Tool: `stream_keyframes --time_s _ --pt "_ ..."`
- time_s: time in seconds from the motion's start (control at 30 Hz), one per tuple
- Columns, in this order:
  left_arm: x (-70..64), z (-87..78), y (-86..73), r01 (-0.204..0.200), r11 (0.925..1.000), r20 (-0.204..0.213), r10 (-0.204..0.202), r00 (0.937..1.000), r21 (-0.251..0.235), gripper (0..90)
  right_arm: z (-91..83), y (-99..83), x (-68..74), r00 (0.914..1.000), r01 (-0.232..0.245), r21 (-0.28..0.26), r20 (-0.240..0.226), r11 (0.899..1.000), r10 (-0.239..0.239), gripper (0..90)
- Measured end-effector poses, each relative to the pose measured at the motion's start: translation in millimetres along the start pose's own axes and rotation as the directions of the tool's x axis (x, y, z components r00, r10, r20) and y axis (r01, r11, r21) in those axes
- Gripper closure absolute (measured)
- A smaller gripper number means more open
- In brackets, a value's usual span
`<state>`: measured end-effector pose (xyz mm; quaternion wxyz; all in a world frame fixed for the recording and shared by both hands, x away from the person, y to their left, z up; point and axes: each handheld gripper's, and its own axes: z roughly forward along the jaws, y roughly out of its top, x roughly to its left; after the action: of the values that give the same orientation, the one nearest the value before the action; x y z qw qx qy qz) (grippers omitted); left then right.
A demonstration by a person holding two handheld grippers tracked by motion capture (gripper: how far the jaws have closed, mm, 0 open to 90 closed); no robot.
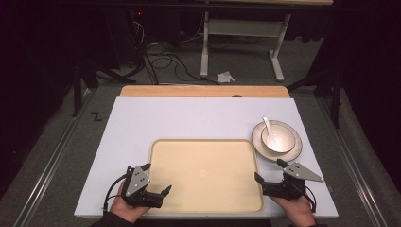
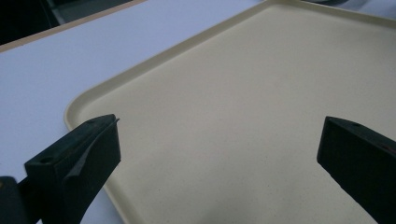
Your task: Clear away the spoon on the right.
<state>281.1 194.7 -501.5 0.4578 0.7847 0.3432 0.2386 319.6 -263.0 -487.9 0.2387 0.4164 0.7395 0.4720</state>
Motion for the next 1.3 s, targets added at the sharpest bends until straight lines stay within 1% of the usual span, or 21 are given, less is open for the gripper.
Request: stream_keyframes --time_s 0.33,0.5,0.57,0.67,0.7,0.73,0.77,0.83,0.87,0.9,0.93,0.97,1.0,1.03,1.07,1.1,1.13,1.17,1.2,1.27,1.3 --pt "-0.2 0.9 -0.3 0.0 1.0 -0.001 0.0 1.0 0.004 0.2 -0.9 0.0 -2.4 1.0 -0.007 -0.007 0.001 1.0 0.007 0.4" --pt "-0.1 1.4 -0.5 0.001 1.0 0.0 -0.001 1.0 0.007 0.2 -1.2 -0.2 -4.0 0.9998 -0.021 -0.01 0.006 1.0 0.021 0.4" --pt "-0.1 1.4 -0.5 0.001 1.0 -0.001 -0.001 1.0 0.006 0.2 -1.3 -0.1 -4.7 0.9998 -0.017 -0.011 0.006 1.0 0.017 0.4" --pt "0.0 1.3 -0.5 0.002 1.0 -0.002 -0.002 1.0 0.006 0.2 -3.2 0.8 -5.3 0.9994 -0.033 -0.022 0.01 0.999 0.033 1.7" --pt "0.0 1.3 -0.5 0.001 1.0 -0.002 -0.001 1.0 0.006 0.2 -4.0 1.3 -5.8 0.9993 -0.034 -0.025 0.012 0.999 0.035 3.2" --pt "-0.2 1.3 -0.4 0.002 1.0 -0.001 -0.002 1.0 0.005 0.2 -5.1 2.4 -6.4 0.9993 -0.034 -0.027 0.013 0.999 0.034 6.9" --pt "-0.2 1.3 -0.4 0.002 1.0 -0.001 -0.002 1.0 0.005 0.2 -5.1 2.4 -6.4 0.9993 -0.034 -0.027 0.013 0.999 0.034 6.9" --pt "-0.2 1.2 -0.4 0.002 1.0 0.0 -0.002 1.0 0.004 0.2 -6.4 4.6 -8.4 0.9992 -0.028 -0.027 0.028 0.999 0.029 15.7" --pt "-0.1 1.3 -0.4 0.001 1.0 0.002 -0.001 1.0 0.005 0.2 -6.4 4.6 -8.4 0.9992 -0.028 -0.027 0.028 0.999 0.029 15.7" --pt "0.0 1.4 -0.4 0.002 1.0 0.003 -0.002 1.0 0.006 0.2 -7.2 5.5 -8.5 0.9982 -0.049 -0.028 0.033 0.998 0.05 21.7" --pt "0.1 1.3 -0.5 0.002 1.0 0.003 -0.002 1.0 0.006 0.2 -9.4 8.0 -8.8 0.9972 -0.06 -0.048 0.041 0.997 0.062 40.0" --pt "0.1 1.3 -0.5 0.002 1.0 0.002 -0.002 1.0 0.006 0.2 -9.4 8.0 -8.8 0.9972 -0.06 -0.048 0.041 0.997 0.062 40.0" --pt "0.1 1.0 -0.4 0.001 1.0 0.003 -0.001 1.0 0.007 0.2 -10.2 9.2 -8.5 0.9967 -0.064 -0.053 0.046 0.997 0.066 47.4" --pt "-0.1 0.8 -0.3 0.002 1.0 0.005 -0.002 1.0 0.006 0.2 -10.8 13.1 -9.8 0.9961 -0.072 -0.064 0.047 0.995 0.075 57.7" --pt "-0.1 0.8 -0.3 0.002 1.0 0.005 -0.002 1.0 0.006 0.2 -10.8 13.1 -9.8 0.9961 -0.072 -0.064 0.047 0.995 0.075 57.7" --pt "-0.2 0.4 -0.2 0.001 1.0 0.007 -0.001 1.0 0.006 0.2 -10.2 15.6 -10.9 0.9963 -0.07 -0.063 0.046 0.996 0.073 62.5" --pt "-0.3 0.2 -0.1 0.002 1.0 0.007 -0.002 1.0 0.003 0.2 -8.3 20.0 -13.3 0.9962 -0.061 -0.054 0.059 0.997 0.064 68.1" --pt "-0.2 -0.2 0.0 0.0 1.0 0.007 0.0 1.0 0.003 0.2 -6.9 23.1 -14.9 0.9958 -0.063 -0.049 0.064 0.997 0.066 70.6" --pt "-0.2 -0.6 0.1 -0.001 1.0 0.007 0.001 1.0 0.001 0.2 -4.6 27.9 -17.2 0.9954 -0.052 -0.042 0.078 0.998 0.056 74.8" --pt "0.2 -0.3 -0.3 0.004 1.0 0.006 -0.004 1.0 -0.001 0.2 -1.0 35.0 -22.4 0.9949 -0.047 -0.042 0.088 0.998 0.051 78.0" --pt "0.2 -0.3 -0.3 0.004 1.0 0.006 -0.004 1.0 -0.001 0.2 -1.0 35.0 -22.4 0.9949 -0.047 -0.042 0.088 0.998 0.051 78.0"
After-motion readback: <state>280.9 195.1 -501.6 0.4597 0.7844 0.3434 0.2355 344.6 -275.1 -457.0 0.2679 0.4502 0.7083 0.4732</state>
